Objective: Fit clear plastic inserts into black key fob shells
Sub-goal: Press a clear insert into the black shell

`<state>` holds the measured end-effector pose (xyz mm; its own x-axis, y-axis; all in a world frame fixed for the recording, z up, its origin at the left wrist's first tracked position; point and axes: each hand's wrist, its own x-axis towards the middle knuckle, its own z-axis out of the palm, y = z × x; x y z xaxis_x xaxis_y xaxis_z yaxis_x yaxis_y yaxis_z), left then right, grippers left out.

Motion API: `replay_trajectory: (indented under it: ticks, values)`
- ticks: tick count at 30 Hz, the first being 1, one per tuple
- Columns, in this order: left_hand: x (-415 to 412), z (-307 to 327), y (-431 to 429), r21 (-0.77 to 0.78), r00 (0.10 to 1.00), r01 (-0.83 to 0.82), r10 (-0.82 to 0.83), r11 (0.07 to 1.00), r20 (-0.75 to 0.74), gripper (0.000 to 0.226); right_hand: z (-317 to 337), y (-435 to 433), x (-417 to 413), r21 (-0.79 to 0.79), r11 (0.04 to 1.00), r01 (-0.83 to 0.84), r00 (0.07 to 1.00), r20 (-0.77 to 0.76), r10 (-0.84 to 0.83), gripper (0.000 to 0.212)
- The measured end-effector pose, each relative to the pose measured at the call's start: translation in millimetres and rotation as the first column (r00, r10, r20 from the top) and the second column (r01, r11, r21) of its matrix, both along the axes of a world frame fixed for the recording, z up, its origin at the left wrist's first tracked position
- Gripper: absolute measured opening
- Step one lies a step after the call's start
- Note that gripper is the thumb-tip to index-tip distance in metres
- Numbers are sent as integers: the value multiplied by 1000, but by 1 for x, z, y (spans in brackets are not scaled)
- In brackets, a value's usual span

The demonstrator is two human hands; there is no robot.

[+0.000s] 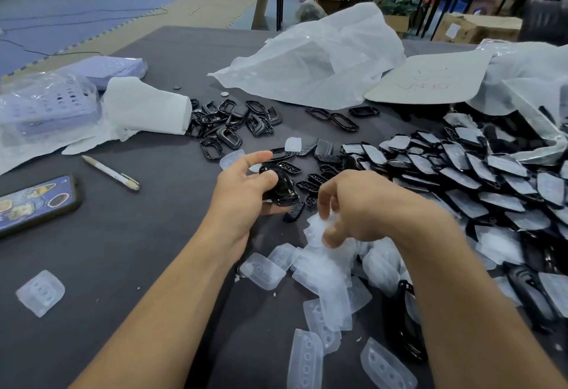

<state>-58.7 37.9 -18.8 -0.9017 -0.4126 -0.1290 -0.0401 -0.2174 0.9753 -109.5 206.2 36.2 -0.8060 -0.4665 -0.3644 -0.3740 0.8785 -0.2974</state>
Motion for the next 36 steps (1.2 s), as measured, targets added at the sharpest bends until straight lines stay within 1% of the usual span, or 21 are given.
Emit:
replay_trajectory:
  ticks: [2, 4, 7, 10, 13, 15, 17, 20, 23, 27, 30, 33, 34, 36]
  values:
    - [-1, 2, -1, 53, 1000, -2, 1, 999, 5, 28, -1, -2, -1, -15, 1000, 0, 999, -37, -1, 20]
    - [-1, 3, -2, 87, 1000, -3, 3, 996, 3, 26, -2, -2, -3, -51, 999, 6, 999, -41, -8, 20]
    - [-1, 3, -1, 81, 1000, 8, -8, 997, 1, 26, -1, 2, -5, -127, 992, 2, 1000, -20, -5, 18]
    - [0, 2, 0, 65, 999, 43, -44, 997, 11, 27, 1, 5, -8, -314, 948, 43, 998, -22, -53, 17]
    - [2, 4, 1, 41, 989, 145, -145, 989, 13, 30, 2, 6, -9, -512, 854, 90, 995, 4, -103, 16]
    - [4, 5, 2, 20, 978, 210, -210, 978, 16, 30, 2, 7, -9, -585, 803, 115, 993, 34, -117, 13]
    - [5, 6, 2, 24, 971, 239, -239, 971, 21, 29, 2, 7, -9, -623, 770, 135, 990, 58, -127, 13]
    - [5, 6, 1, 10, 976, 215, -215, 977, 34, 28, 3, 8, -8, -673, 723, 157, 987, 91, -129, 13]
    - [4, 5, 3, -13, 984, 178, -177, 984, 36, 29, 3, 6, -7, -695, 698, 172, 984, 88, -155, 15]
    - [6, 6, 6, 5, 985, 171, -171, 985, 20, 25, 2, 5, -8, -736, 647, 199, 964, 29, -264, 14]
    - [10, 7, 7, -3, 986, 164, -164, 986, 9, 24, 2, 4, -6, -768, 603, 215, 962, 61, -266, 11]
    - [13, 8, 6, -23, 988, 151, -151, 988, -12, 25, 1, 0, -3, -759, 614, 219, 959, 50, -280, 13]
    - [14, 9, 4, 11, 986, 163, -162, 987, -36, 25, 1, -1, -2, -751, 625, 211, 953, 18, -301, 13]
    - [14, 12, 0, 129, 974, 215, -203, 968, -104, 26, 0, -3, -1, -741, 644, 190, 934, -66, -351, 14]
